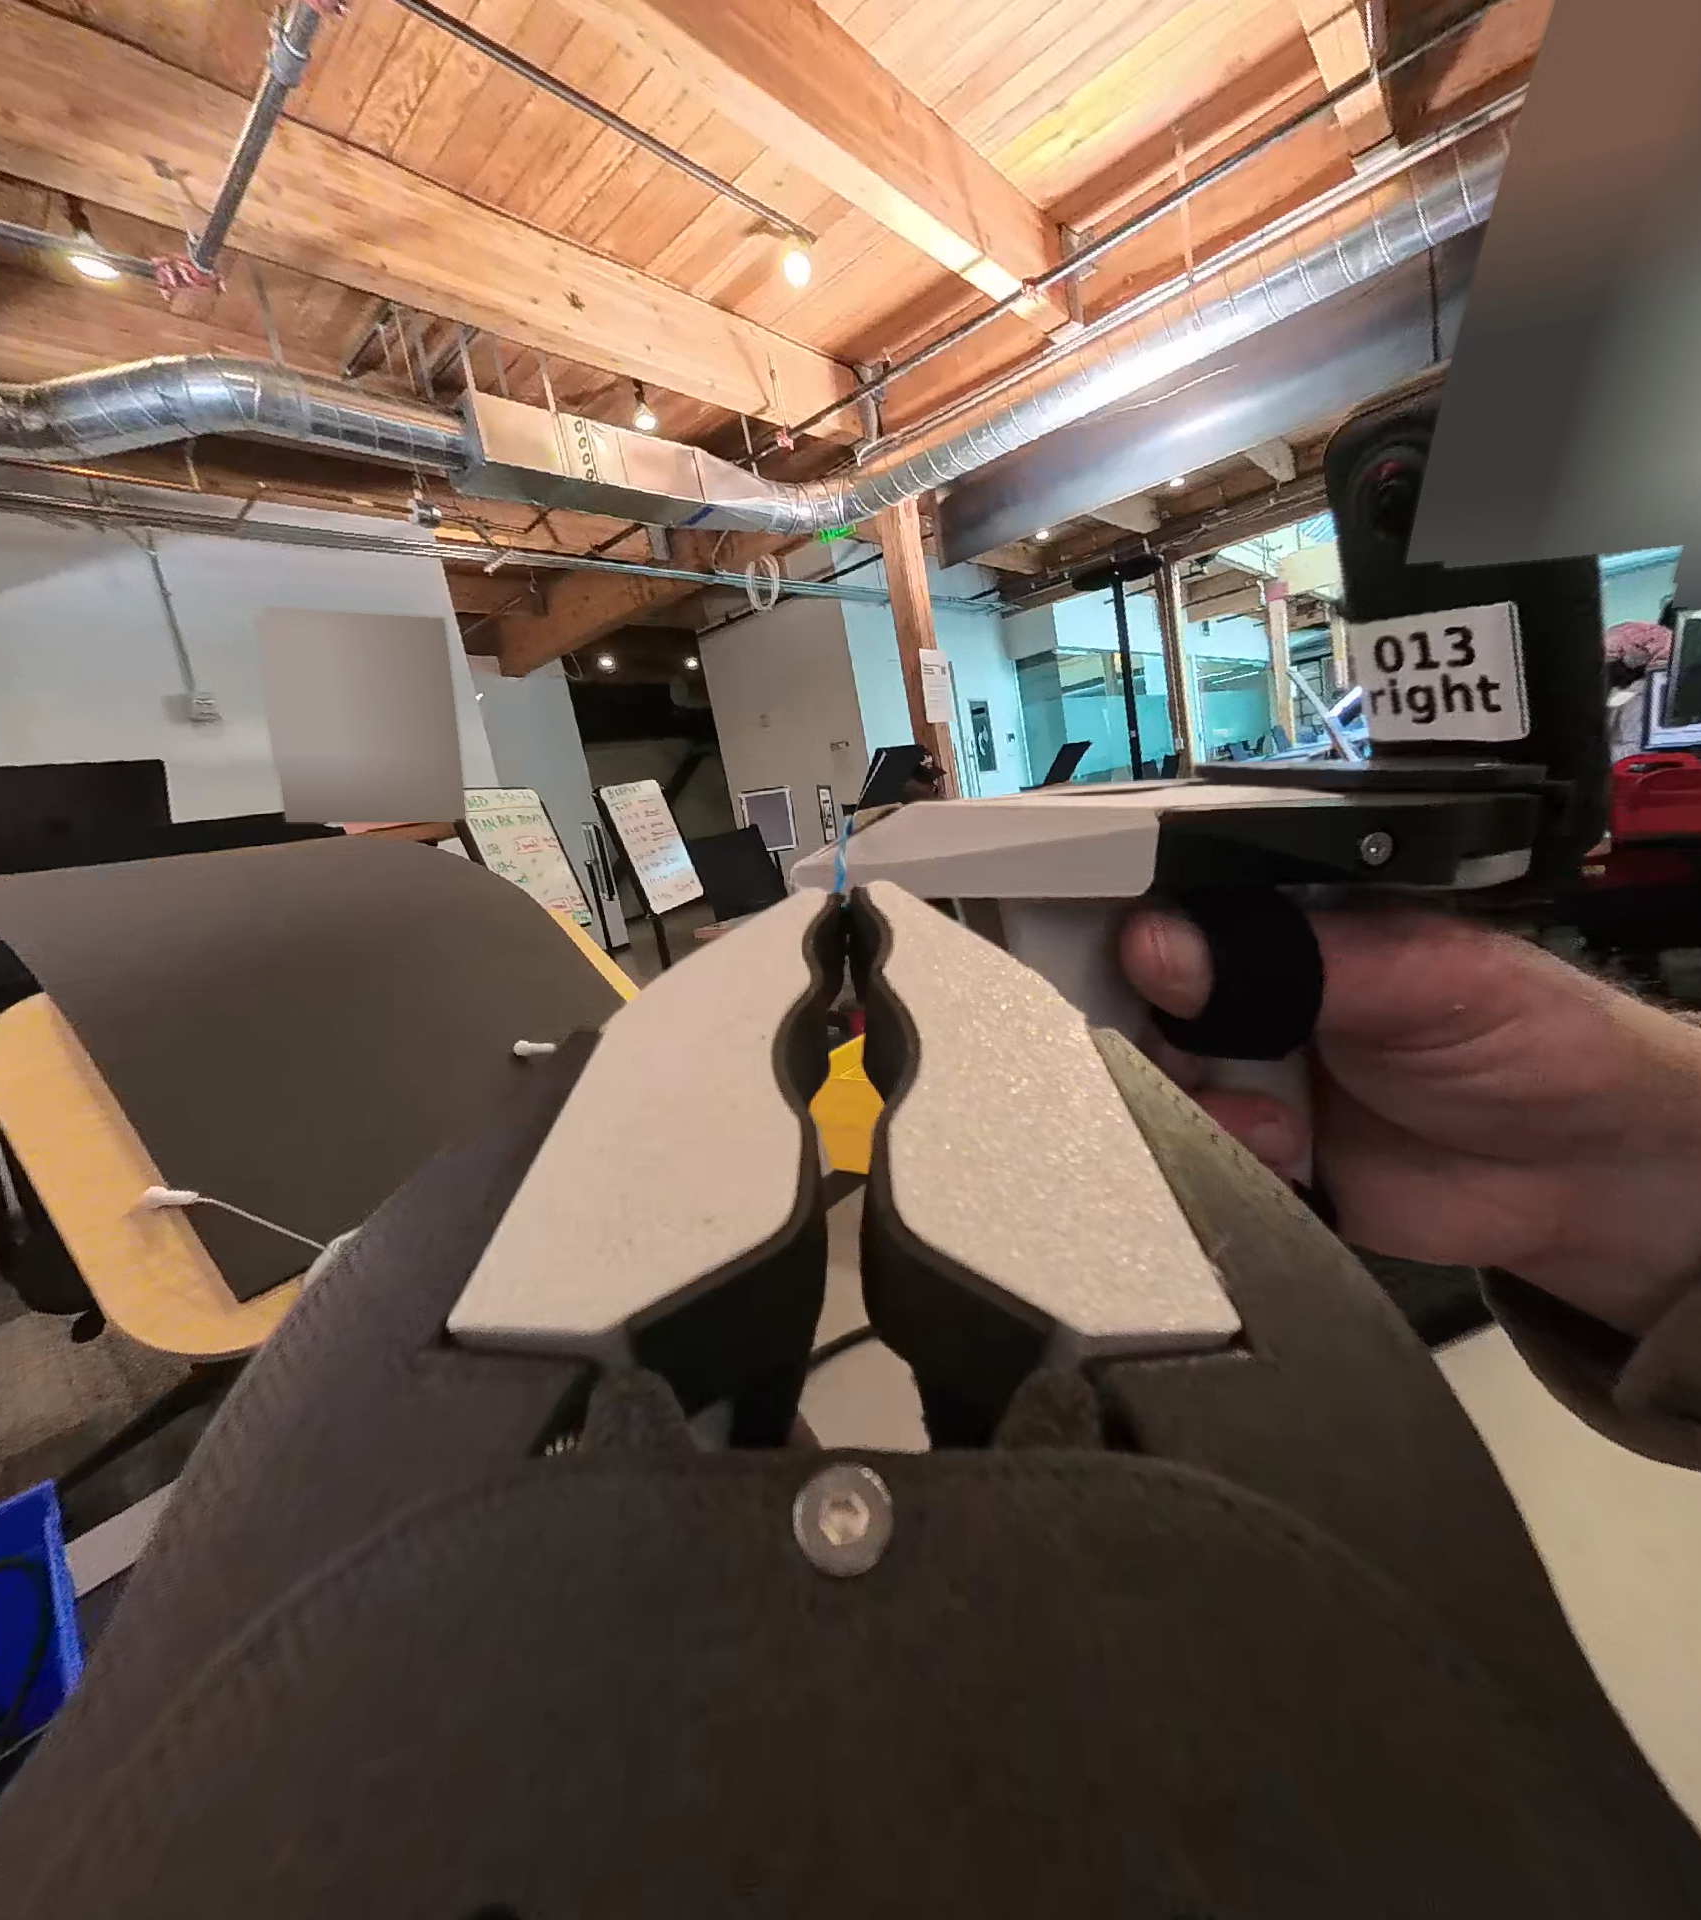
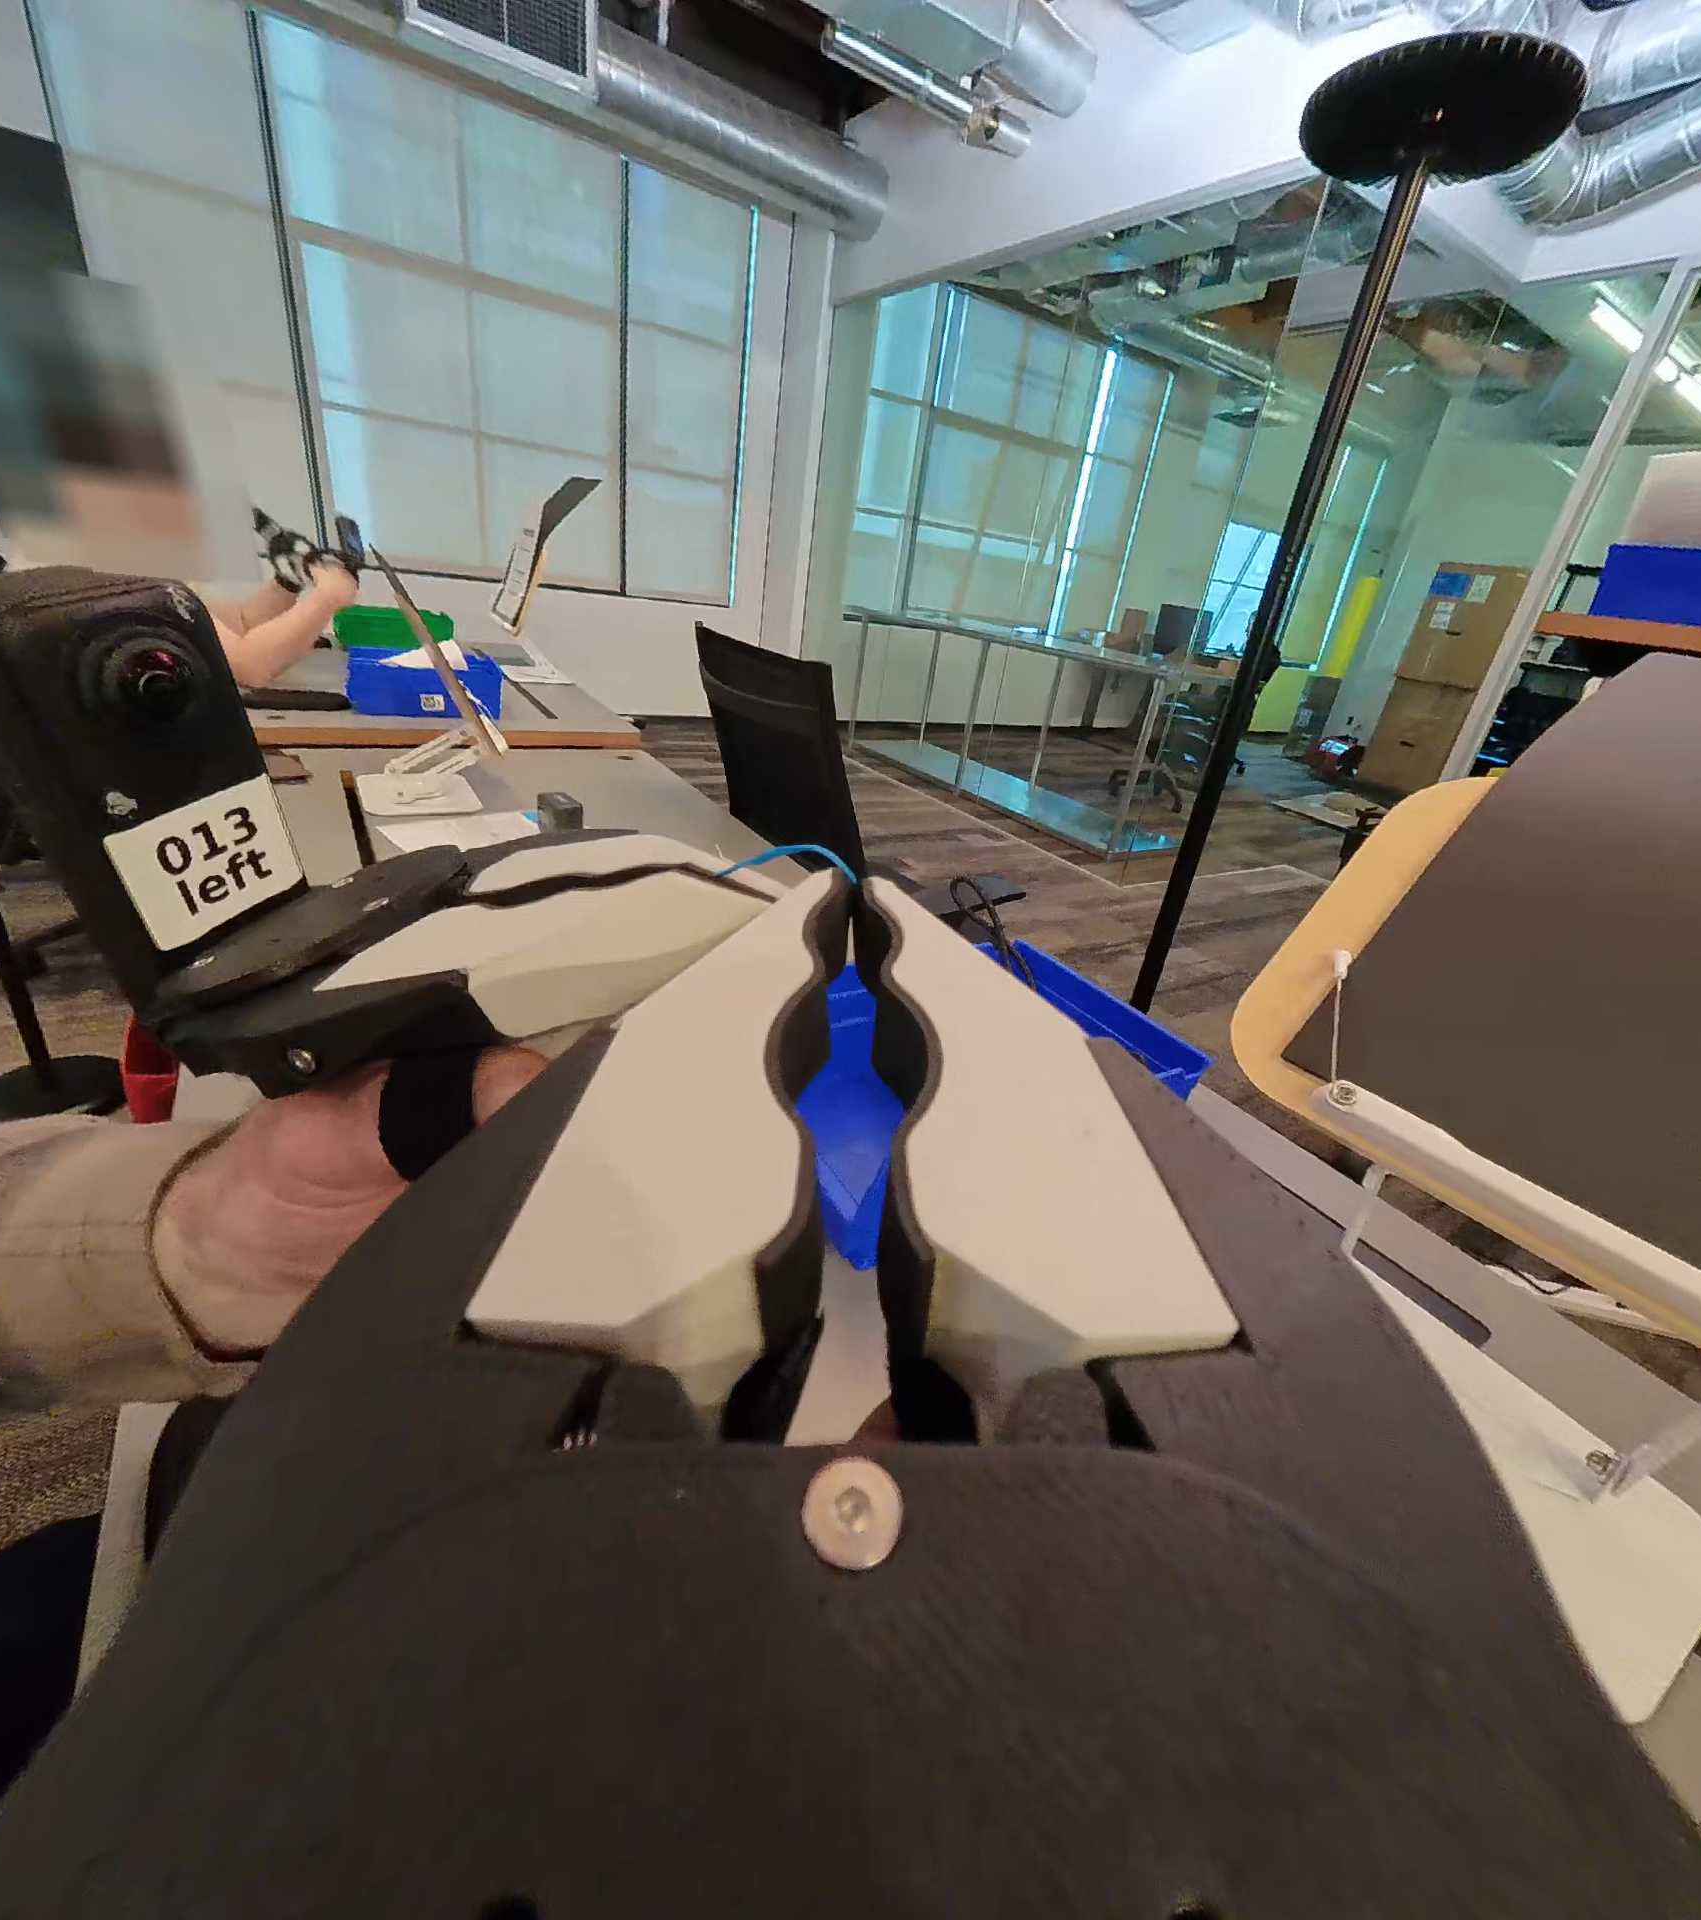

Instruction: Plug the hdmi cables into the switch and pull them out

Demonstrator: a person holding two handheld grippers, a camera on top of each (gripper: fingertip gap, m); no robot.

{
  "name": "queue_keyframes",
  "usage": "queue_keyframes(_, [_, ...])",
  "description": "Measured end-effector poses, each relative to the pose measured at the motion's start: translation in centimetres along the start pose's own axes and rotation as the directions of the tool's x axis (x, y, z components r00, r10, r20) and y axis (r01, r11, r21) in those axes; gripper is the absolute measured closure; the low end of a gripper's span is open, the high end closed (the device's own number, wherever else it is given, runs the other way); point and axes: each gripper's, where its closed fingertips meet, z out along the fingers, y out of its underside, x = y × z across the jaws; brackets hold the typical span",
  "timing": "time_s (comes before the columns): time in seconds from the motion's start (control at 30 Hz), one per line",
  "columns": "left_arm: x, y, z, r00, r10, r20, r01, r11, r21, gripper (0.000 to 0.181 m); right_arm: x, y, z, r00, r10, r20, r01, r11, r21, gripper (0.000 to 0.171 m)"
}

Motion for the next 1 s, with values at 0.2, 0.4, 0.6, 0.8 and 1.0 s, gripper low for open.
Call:
queue_keyframes(0.2, [-0.3,1.0,0.2,0.997,0.074,-0.025,-0.075,0.995,-0.068,0.149,2.8,-0.3,-1.5,0.976,-0.19,-0.104,0.182,0.98,-0.083,0.171])
queue_keyframes(0.4, [-4.9,3.9,-0.7,0.981,0.192,0.008,-0.184,0.948,-0.26,0.14,4.9,3.6,-7.3,0.918,-0.388,0.086,0.39,0.836,-0.386,0.171])
queue_keyframes(0.6, [-6.1,7.2,-0.9,0.959,0.267,-0.099,-0.284,0.864,-0.417,0.144,-2.3,17.5,-12.8,0.823,-0.227,0.52,0.547,0.561,-0.621,0.171])
queue_keyframes(0.8, [-6.4,9.2,-0.7,0.927,0.349,-0.138,-0.369,0.784,-0.499,0.144,-7.6,26.7,-11.5,0.782,-0.09,0.617,0.575,0.485,-0.658,0.171])
queue_keyframes(1.0, [-7.9,11.3,-1.3,0.935,0.329,-0.13,-0.343,0.754,-0.56,0.143,-8.6,29.0,-9.1,0.801,-0.085,0.593,0.553,0.486,-0.677,0.146])
